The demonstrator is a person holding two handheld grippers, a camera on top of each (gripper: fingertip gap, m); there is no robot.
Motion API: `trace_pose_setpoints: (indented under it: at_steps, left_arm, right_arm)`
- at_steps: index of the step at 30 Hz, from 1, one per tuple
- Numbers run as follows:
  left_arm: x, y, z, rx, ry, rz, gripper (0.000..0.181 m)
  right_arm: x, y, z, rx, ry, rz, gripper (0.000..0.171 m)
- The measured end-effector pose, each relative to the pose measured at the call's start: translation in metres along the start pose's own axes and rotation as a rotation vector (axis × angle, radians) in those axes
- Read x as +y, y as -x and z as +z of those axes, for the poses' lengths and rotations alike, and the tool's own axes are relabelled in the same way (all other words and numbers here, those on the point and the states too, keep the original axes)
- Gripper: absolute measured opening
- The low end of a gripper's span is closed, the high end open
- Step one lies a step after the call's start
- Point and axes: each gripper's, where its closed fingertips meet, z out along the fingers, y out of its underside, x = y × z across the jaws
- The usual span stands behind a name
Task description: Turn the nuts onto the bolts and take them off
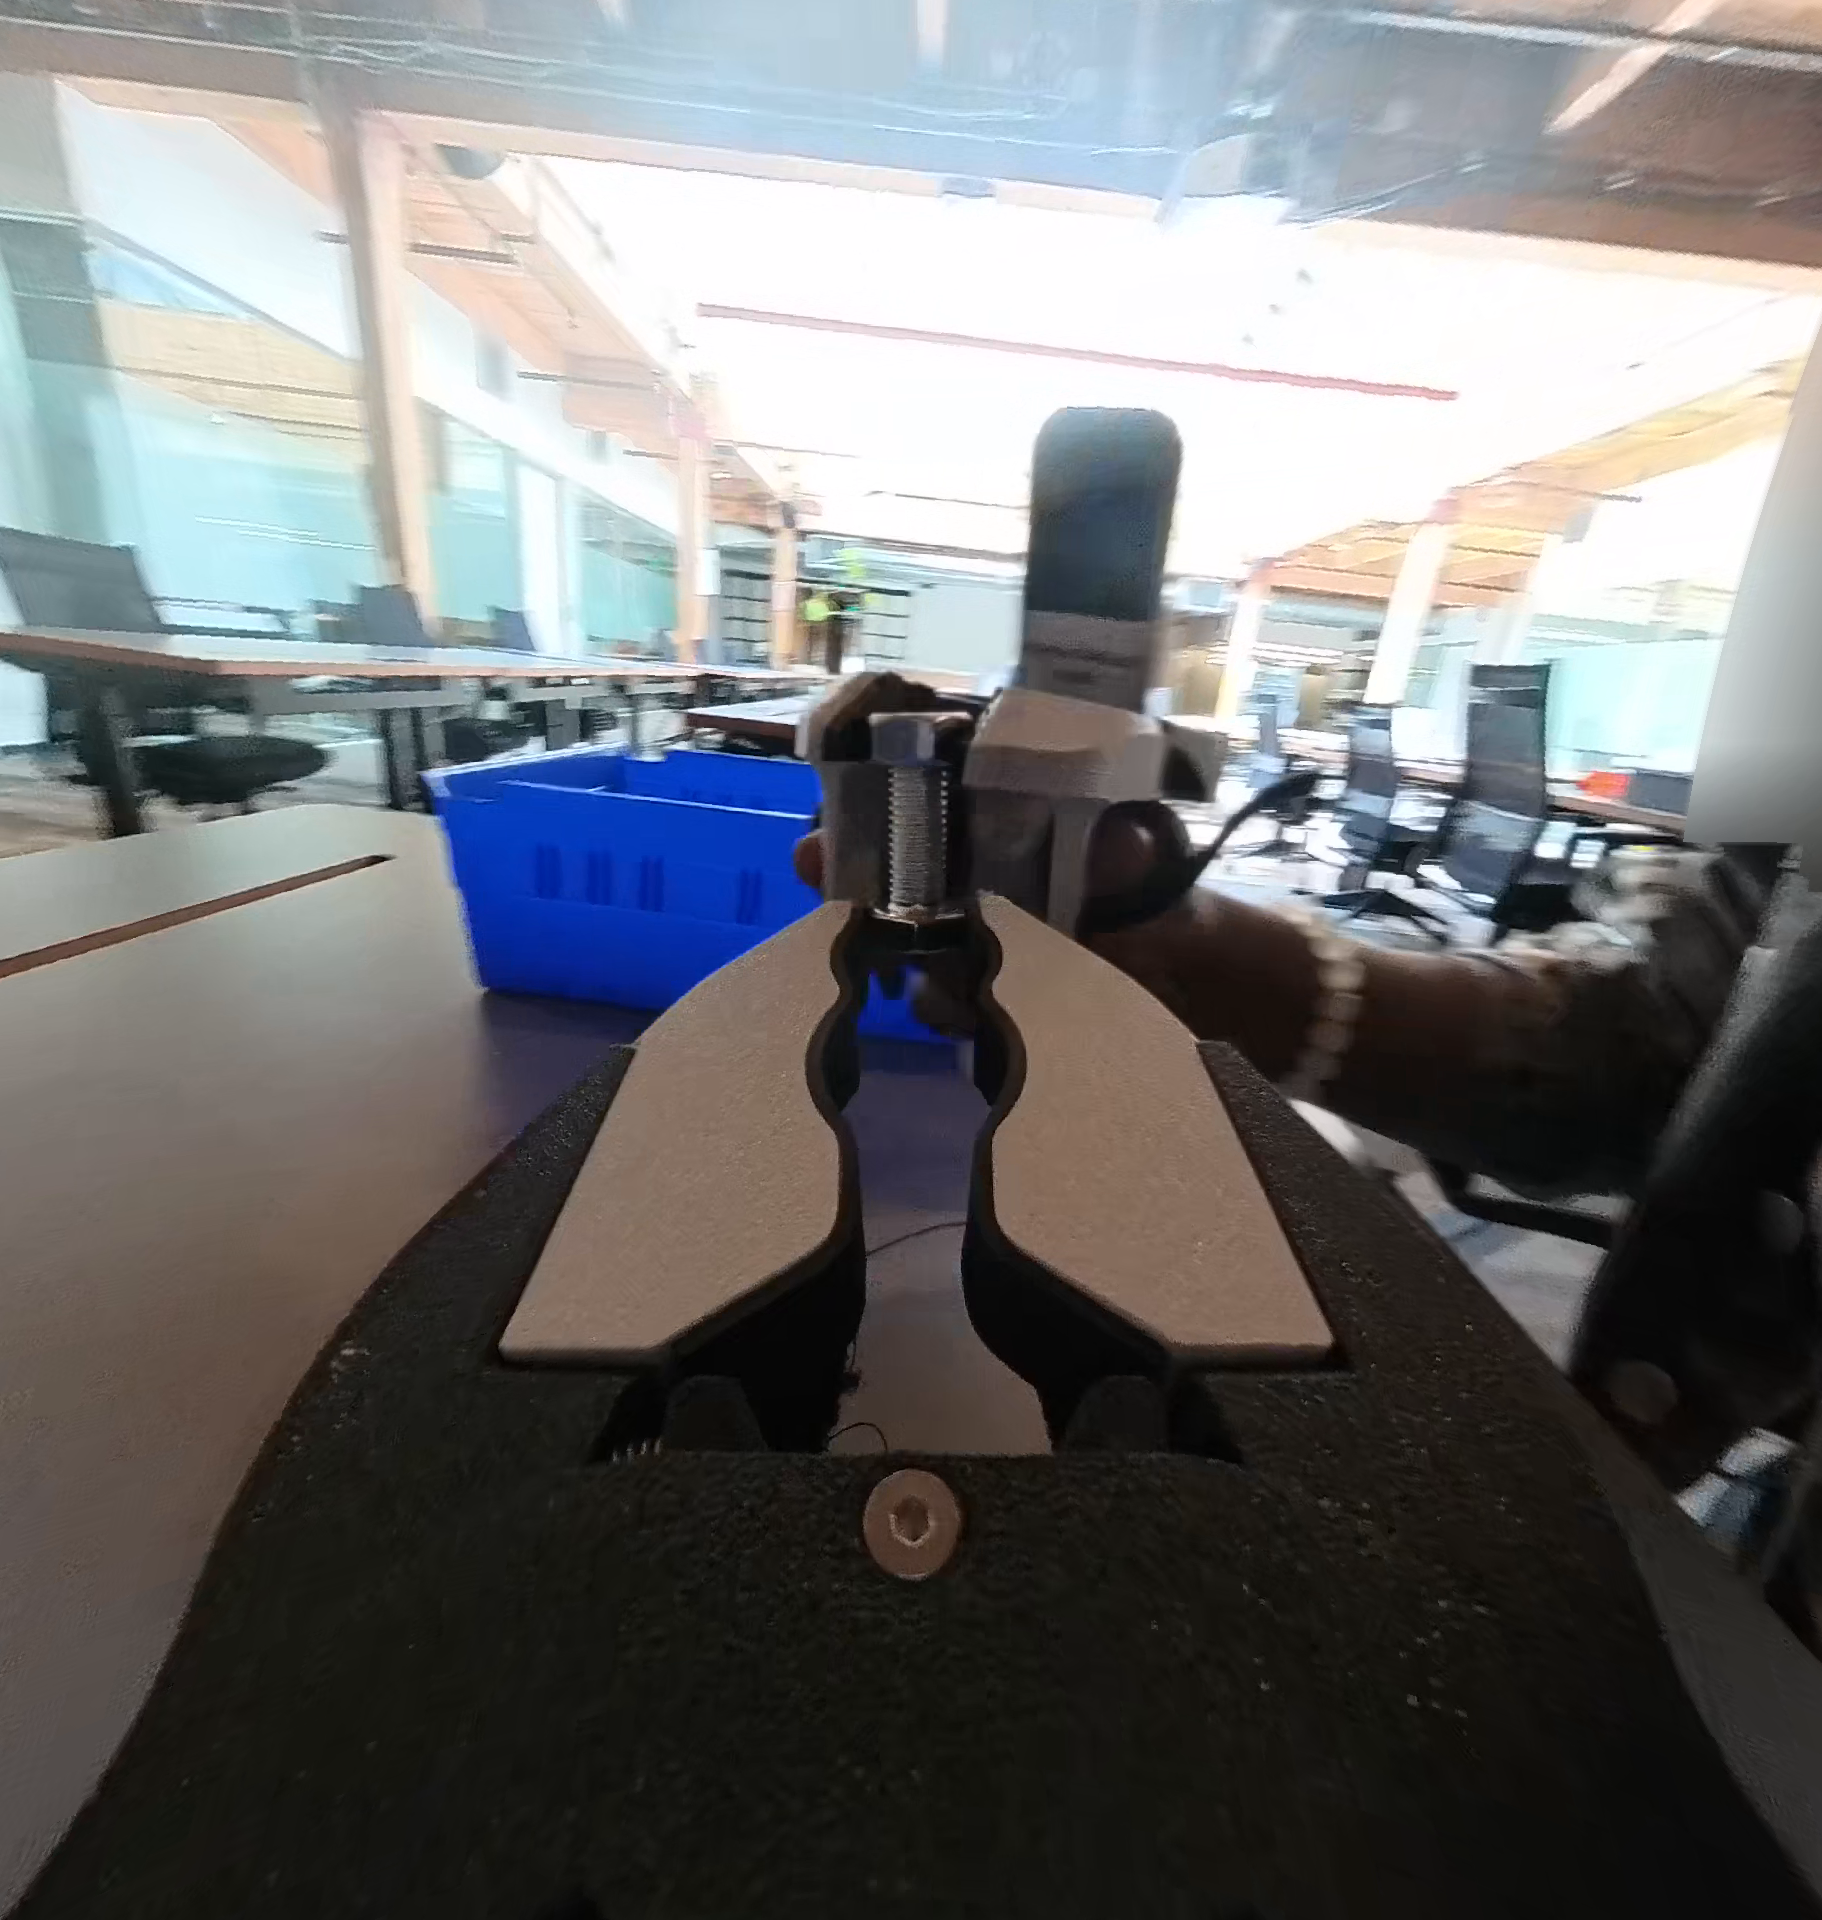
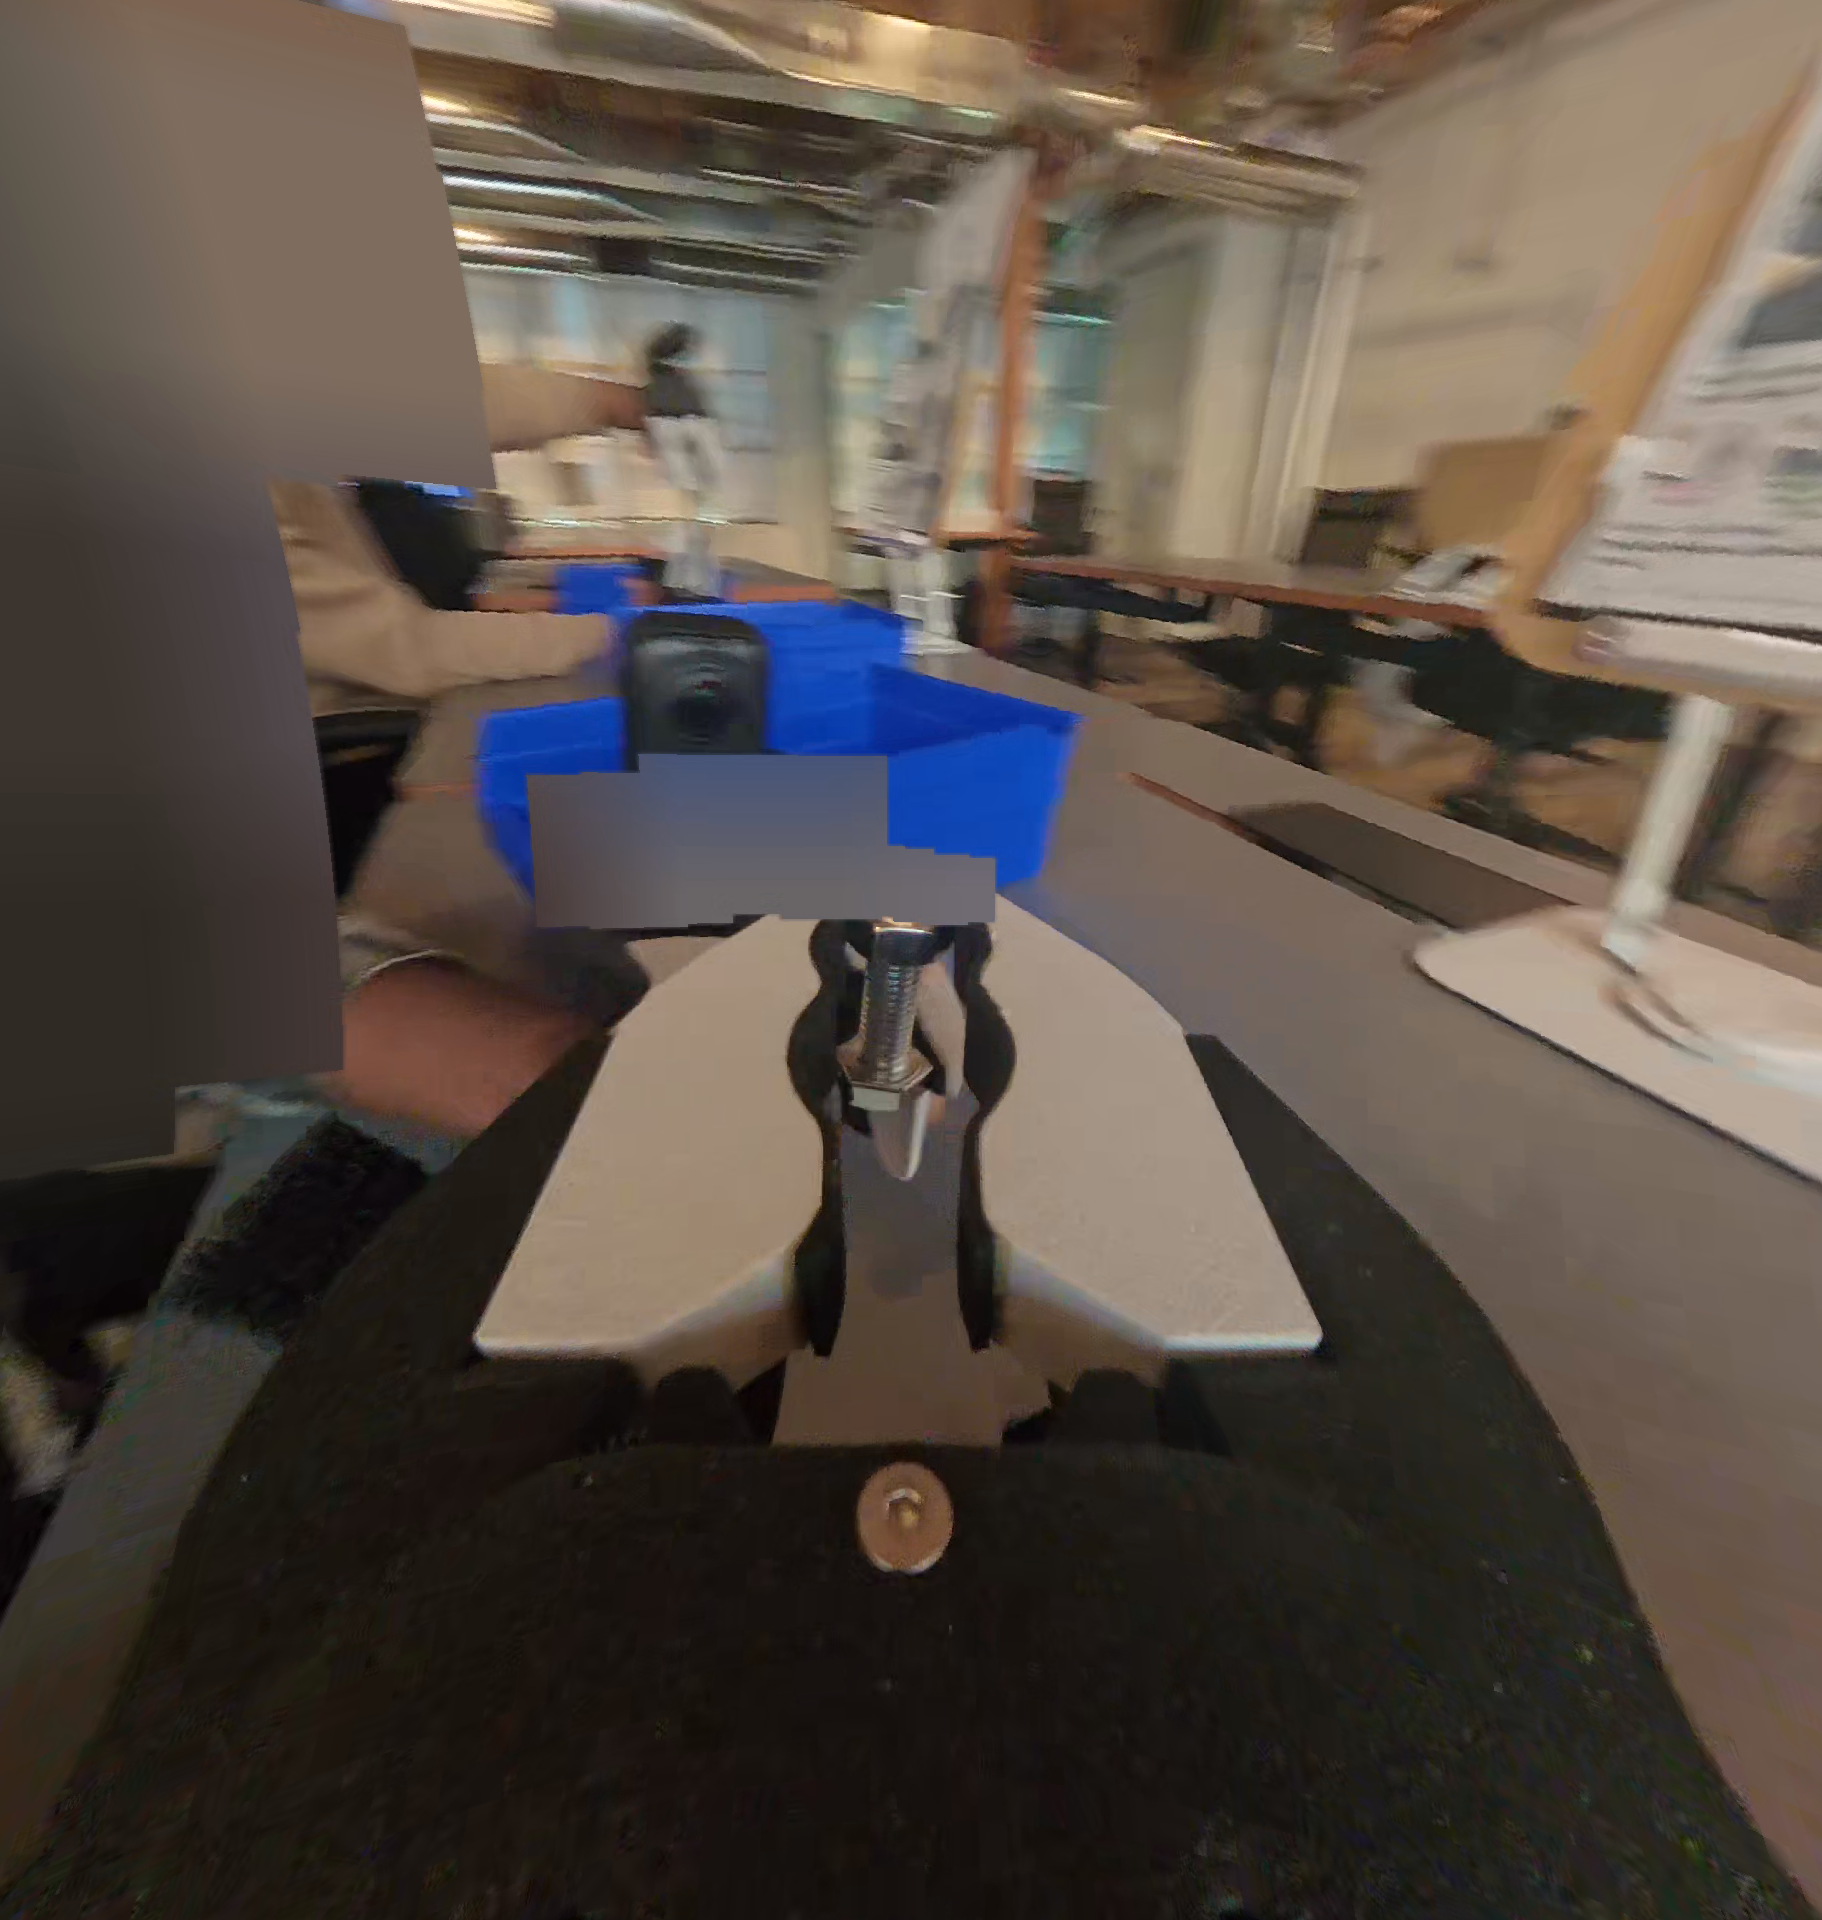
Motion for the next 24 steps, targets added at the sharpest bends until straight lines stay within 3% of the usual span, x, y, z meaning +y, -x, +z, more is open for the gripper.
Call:
trace_pose_setpoints:
  at_steps: [5, 12, 13, 15, 16, 20, 24]
  left_arm:
    - [0.009, 0.018, 0.003, -0.203, 0.073, 0.093, 0.017]
    - [0.014, 0.026, 0.005, -0.34, 0.128, 0.179, 0.017]
    - [0.013, 0.026, 0.004, -0.333, 0.119, 0.168, 0.017]
    - [0.011, 0.023, 0.003, -0.29, 0.098, 0.138, 0.017]
    - [0.01, 0.021, 0.003, -0.263, 0.087, 0.125, 0.017]
    - [0.007, 0.002, 0.003, -0.08, 0.056, 0.079, 0.017]
    - [0.002, -0.013, -0.001, 0.086, 0.018, 0.007, 0.017]
  right_arm:
    - [0.01, -0.022, -0.008, 0.456, 0.057, 0.063, 0.019]
    - [0.014, -0.028, -0.014, 0.76, 0.068, -0.02, 0.02]
    - [0.014, -0.026, -0.014, 0.759, 0.07, -0.028, 0.022]
    - [0.012, -0.019, -0.009, 0.678, 0.077, -0.03, 0.049]
    - [0.008, -0.014, -0.006, 0.601, 0.071, -0.04, 0.052]
    - [-0.013, 0.009, -0.015, 0.237, 0.001, -0.111, 0.038]
    - [-0.025, 0.015, -0.03, -0.027, -0.063, -0.029, 0.044]
